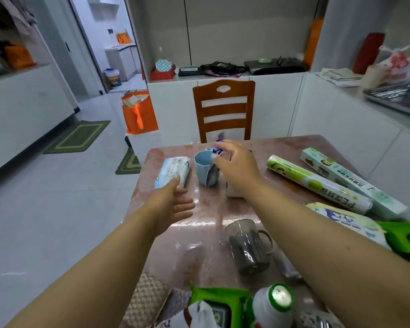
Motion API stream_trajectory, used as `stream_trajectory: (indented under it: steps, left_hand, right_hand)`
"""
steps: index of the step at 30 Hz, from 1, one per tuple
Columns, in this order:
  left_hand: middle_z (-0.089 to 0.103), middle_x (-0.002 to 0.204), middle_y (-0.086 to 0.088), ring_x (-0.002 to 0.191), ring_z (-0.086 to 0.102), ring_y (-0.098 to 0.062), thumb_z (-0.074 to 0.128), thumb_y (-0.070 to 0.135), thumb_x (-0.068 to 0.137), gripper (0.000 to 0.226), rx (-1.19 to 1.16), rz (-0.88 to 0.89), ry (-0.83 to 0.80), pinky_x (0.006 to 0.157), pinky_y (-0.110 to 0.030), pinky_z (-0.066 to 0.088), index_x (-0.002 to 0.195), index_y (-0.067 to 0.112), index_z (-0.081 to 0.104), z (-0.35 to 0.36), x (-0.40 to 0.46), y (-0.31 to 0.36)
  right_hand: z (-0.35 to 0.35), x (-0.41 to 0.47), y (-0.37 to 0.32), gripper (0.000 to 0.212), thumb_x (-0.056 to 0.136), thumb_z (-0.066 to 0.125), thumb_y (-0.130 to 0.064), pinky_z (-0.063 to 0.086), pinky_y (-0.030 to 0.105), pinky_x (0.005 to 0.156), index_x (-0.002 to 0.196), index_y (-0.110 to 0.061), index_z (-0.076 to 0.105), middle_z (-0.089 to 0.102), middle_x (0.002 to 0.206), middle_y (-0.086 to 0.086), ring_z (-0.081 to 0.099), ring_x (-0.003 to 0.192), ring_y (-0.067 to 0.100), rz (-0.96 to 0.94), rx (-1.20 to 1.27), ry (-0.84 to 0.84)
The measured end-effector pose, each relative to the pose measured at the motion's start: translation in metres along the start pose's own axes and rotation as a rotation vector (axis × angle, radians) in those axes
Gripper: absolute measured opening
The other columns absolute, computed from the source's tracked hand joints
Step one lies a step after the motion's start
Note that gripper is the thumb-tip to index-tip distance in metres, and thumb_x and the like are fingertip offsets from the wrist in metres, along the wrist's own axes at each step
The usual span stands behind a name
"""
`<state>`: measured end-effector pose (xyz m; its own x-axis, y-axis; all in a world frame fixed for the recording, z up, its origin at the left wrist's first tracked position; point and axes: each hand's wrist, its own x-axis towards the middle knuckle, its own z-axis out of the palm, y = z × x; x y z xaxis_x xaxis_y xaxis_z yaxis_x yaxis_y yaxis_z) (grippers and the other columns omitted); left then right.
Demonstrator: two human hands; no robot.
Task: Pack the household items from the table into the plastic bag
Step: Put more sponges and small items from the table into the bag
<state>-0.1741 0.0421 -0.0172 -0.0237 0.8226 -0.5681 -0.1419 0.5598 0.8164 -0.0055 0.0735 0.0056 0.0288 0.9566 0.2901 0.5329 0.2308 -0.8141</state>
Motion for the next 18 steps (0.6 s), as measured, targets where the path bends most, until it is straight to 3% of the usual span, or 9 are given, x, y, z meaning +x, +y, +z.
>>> stream_trajectory:
  steps: [3,6,9,11,13,15,18]
  left_hand:
    - [0.049,0.130,-0.033,0.114,0.055,-0.049,0.051,0.068,0.082,0.083,-0.262,-0.063,-0.232,0.093,-0.057,0.049,0.130,0.001,0.043,0.001,-0.023,0.009]
    - [0.056,0.126,-0.029,0.116,0.055,-0.049,0.051,0.067,0.081,0.075,-0.377,-0.029,-0.331,0.100,-0.062,0.041,0.127,0.008,0.053,0.006,-0.058,0.020]
    - [0.065,0.120,-0.020,0.095,0.070,-0.034,0.061,0.021,0.086,0.042,-0.312,0.044,-0.192,0.081,-0.052,0.056,0.126,0.009,0.057,0.016,-0.084,0.022]
    - [0.065,0.115,-0.024,0.073,0.074,-0.031,0.053,-0.007,0.078,0.055,-0.147,0.098,-0.049,0.059,-0.046,0.058,0.131,0.007,0.049,0.020,-0.095,0.016]
    - [0.067,0.094,-0.021,0.055,0.071,-0.026,0.053,-0.010,0.076,0.053,-0.020,0.160,0.062,0.048,-0.041,0.056,0.128,0.004,0.050,0.021,-0.106,0.010]
    - [0.070,0.072,-0.013,0.047,0.069,-0.022,0.053,-0.007,0.084,0.036,0.012,0.182,0.100,0.042,-0.039,0.055,0.118,0.005,0.055,0.024,-0.120,0.005]
    - [0.068,0.050,-0.007,0.041,0.066,-0.019,0.052,-0.002,0.090,0.020,0.003,0.183,0.121,0.037,-0.037,0.054,0.108,0.007,0.057,0.031,-0.141,0.001]
  right_hand:
    - [-0.020,-0.031,-0.036,0.026,0.094,0.057,-0.022,0.045,0.021,0.088,0.116,-0.014,0.068,0.063,0.123,0.003,0.055,0.113,0.014,-0.033,0.203,-0.217]
    - [-0.033,-0.061,-0.060,0.027,0.094,0.055,-0.023,0.048,0.033,0.093,0.100,-0.005,0.073,0.068,0.108,0.013,0.061,0.104,0.024,-0.007,0.374,-0.457]
    - [-0.042,-0.086,-0.073,0.040,0.090,0.050,-0.032,0.048,0.037,0.093,0.081,0.002,0.070,0.066,0.098,0.017,0.061,0.098,0.028,0.003,0.479,-0.631]
    - [-0.054,-0.096,-0.079,0.044,0.090,0.045,-0.034,0.050,0.039,0.093,0.070,0.002,0.062,0.066,0.085,0.017,0.063,0.090,0.027,0.004,0.641,-0.704]
    - [-0.076,-0.101,-0.079,0.048,0.095,0.040,-0.037,0.051,0.043,0.095,0.067,-0.002,0.058,0.067,0.081,0.017,0.066,0.088,0.029,-0.009,0.720,-0.619]
    - [-0.105,-0.102,-0.070,0.053,0.100,0.035,-0.037,0.052,0.043,0.093,0.065,-0.008,0.061,0.067,0.077,0.014,0.066,0.084,0.030,-0.016,0.728,-0.429]
    - [-0.141,-0.108,-0.043,0.051,0.100,0.037,-0.041,0.056,0.031,0.074,0.064,-0.016,0.063,0.069,0.070,0.005,0.066,0.077,0.023,0.108,0.601,-0.210]
